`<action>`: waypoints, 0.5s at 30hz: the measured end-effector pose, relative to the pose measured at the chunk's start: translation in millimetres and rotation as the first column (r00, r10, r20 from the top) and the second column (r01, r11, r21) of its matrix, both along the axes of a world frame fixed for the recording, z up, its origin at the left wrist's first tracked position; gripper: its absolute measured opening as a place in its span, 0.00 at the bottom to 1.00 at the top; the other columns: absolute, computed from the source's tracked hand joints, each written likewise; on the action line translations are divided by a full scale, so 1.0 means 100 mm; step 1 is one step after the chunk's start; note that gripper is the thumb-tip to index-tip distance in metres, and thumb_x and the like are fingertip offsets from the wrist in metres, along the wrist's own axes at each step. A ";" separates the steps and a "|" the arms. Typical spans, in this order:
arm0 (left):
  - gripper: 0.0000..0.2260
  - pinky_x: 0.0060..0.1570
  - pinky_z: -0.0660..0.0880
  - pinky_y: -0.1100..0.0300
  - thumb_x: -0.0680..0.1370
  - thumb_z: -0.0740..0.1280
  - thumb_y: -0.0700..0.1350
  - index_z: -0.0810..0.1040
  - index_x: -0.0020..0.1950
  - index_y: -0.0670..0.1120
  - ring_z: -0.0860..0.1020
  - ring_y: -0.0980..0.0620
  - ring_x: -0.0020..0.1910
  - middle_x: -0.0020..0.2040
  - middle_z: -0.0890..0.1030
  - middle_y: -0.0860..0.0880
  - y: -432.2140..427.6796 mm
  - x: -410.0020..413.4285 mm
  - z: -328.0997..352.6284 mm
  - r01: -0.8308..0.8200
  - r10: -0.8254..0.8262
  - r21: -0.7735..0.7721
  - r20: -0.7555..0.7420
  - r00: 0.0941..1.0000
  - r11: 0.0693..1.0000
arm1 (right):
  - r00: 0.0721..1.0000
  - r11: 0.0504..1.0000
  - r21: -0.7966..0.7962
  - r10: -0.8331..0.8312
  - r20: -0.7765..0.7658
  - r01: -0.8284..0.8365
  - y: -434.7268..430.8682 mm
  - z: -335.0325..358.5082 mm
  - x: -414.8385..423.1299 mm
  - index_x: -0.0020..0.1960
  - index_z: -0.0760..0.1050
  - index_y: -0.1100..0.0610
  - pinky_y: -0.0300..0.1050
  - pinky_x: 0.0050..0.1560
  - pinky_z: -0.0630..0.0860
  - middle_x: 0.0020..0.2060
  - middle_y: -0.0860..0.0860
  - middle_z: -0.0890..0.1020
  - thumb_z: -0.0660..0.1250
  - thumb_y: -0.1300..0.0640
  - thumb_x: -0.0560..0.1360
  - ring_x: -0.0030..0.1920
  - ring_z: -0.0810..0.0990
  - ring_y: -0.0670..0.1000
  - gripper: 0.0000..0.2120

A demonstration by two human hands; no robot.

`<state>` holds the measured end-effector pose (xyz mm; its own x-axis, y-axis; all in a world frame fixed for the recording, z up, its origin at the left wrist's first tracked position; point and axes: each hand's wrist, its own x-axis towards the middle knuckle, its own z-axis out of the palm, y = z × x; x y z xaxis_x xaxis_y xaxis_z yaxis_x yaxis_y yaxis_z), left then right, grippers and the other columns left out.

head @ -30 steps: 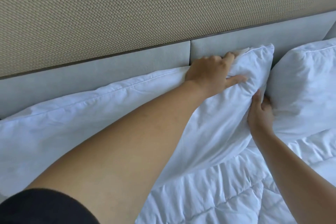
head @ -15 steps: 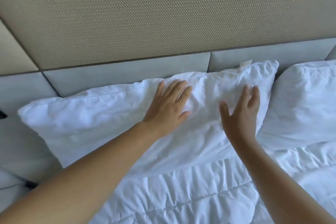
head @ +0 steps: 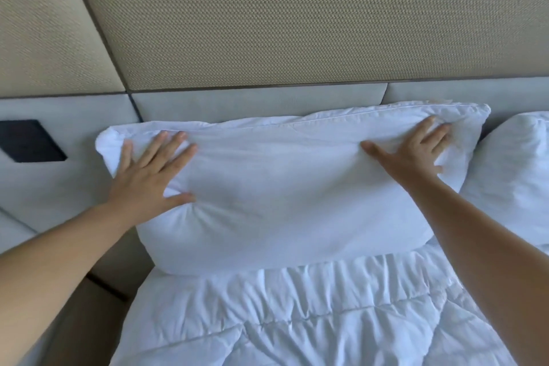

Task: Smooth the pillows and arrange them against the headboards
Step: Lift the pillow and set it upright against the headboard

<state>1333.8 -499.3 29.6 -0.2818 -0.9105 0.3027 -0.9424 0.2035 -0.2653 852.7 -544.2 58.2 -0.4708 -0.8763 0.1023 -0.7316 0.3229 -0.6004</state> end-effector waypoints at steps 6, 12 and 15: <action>0.41 0.68 0.49 0.25 0.76 0.68 0.57 0.48 0.82 0.53 0.41 0.48 0.81 0.83 0.42 0.51 0.31 -0.54 -0.15 -0.186 0.175 -0.001 -0.325 0.929 0.983 | 1.000 0.998 -0.050 0.022 -0.013 -0.022 0.21 -0.02 -0.05 0.82 0.37 0.55 0.74 0.73 0.56 0.81 0.58 0.39 0.68 0.27 0.67 0.81 0.38 0.59 0.61; 0.46 0.73 0.54 0.32 0.74 0.70 0.63 0.43 0.82 0.54 0.45 0.39 0.80 0.82 0.40 0.42 0.90 -1.13 -0.57 -0.386 0.473 0.375 -0.859 0.198 0.843 | 0.885 0.970 -0.033 -0.204 0.418 0.239 0.62 -0.52 0.30 0.82 0.39 0.54 0.67 0.76 0.51 0.81 0.60 0.40 0.69 0.29 0.69 0.81 0.44 0.60 0.58; 0.49 0.71 0.58 0.36 0.72 0.66 0.71 0.39 0.81 0.57 0.53 0.33 0.78 0.82 0.42 0.39 0.85 -1.19 -0.54 -0.372 0.537 0.569 -0.821 -0.196 0.733 | 0.706 0.916 0.185 -0.394 0.588 0.357 0.69 -0.73 0.37 0.82 0.39 0.53 0.64 0.77 0.50 0.81 0.61 0.43 0.62 0.21 0.66 0.80 0.50 0.64 0.60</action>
<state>1215.0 -414.7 -24.7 0.6686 -0.6930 -0.2698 -0.1315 -0.4673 0.8743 890.1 -475.2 -14.7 -0.7080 -0.6087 -0.3580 -0.0345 0.5361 -0.8434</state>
